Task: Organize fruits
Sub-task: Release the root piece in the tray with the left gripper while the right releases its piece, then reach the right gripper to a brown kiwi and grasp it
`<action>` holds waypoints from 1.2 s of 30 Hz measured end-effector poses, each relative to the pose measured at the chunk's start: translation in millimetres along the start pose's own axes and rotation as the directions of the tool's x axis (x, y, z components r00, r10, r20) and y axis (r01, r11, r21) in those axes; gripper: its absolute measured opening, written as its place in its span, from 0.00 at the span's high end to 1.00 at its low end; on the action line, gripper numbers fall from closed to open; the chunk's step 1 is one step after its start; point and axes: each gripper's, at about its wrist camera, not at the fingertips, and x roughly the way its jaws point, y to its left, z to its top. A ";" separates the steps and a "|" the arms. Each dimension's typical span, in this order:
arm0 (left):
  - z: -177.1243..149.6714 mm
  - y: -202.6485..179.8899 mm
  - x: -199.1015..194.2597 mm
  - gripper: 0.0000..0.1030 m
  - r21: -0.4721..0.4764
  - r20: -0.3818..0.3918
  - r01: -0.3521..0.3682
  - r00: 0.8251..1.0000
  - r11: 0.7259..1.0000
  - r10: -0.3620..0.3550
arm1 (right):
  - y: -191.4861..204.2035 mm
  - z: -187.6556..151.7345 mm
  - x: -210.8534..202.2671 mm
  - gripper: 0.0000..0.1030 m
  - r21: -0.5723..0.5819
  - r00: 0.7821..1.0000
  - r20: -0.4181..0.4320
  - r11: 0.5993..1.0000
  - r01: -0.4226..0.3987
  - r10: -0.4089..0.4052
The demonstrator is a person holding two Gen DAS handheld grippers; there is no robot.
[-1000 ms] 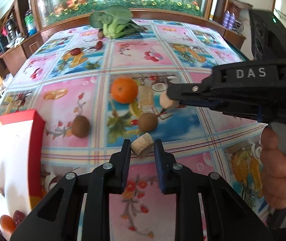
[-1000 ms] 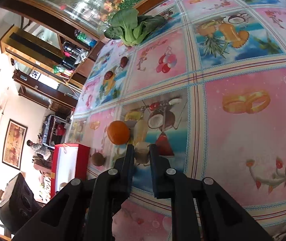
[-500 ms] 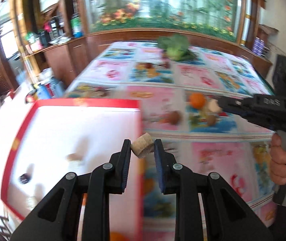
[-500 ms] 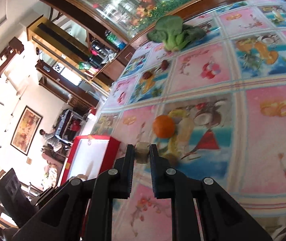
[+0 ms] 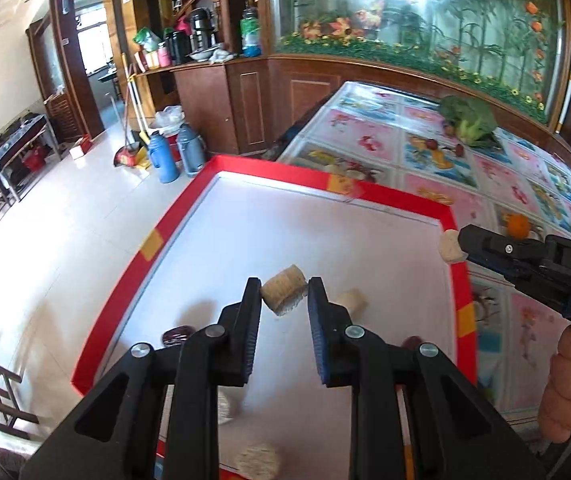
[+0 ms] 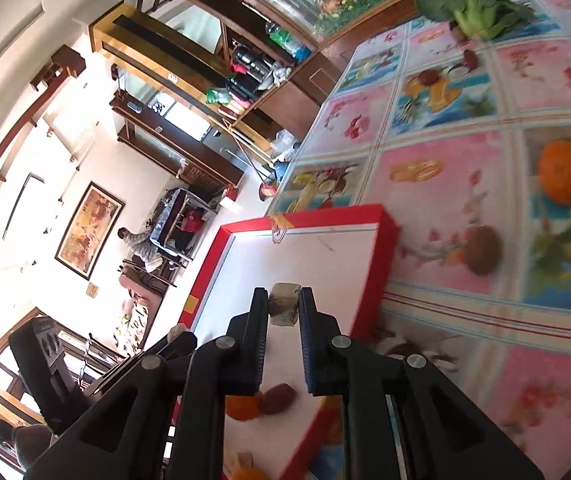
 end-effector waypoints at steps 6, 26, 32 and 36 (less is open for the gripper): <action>-7.4 18.1 16.7 0.75 -0.025 -0.039 -0.055 0.998 0.998 0.054 | 5.5 -10.0 22.8 0.88 -0.049 0.996 -0.051 0.997 0.066 -0.068; -12.5 14.4 9.9 0.20 -0.060 -0.008 -0.146 0.989 0.988 0.145 | 27.6 -16.1 -6.3 0.71 -0.224 0.999 -0.030 0.975 0.010 -0.017; -12.2 -12.7 2.2 0.19 -0.021 0.011 -0.123 0.992 0.992 0.123 | 3.4 2.5 -46.7 0.71 -0.153 0.997 0.074 0.987 0.046 -0.035; -6.3 -44.5 -9.1 0.19 0.024 0.047 -0.078 0.996 0.997 0.077 | -24.6 11.4 -82.6 0.71 -0.107 0.989 0.132 0.990 0.087 -0.073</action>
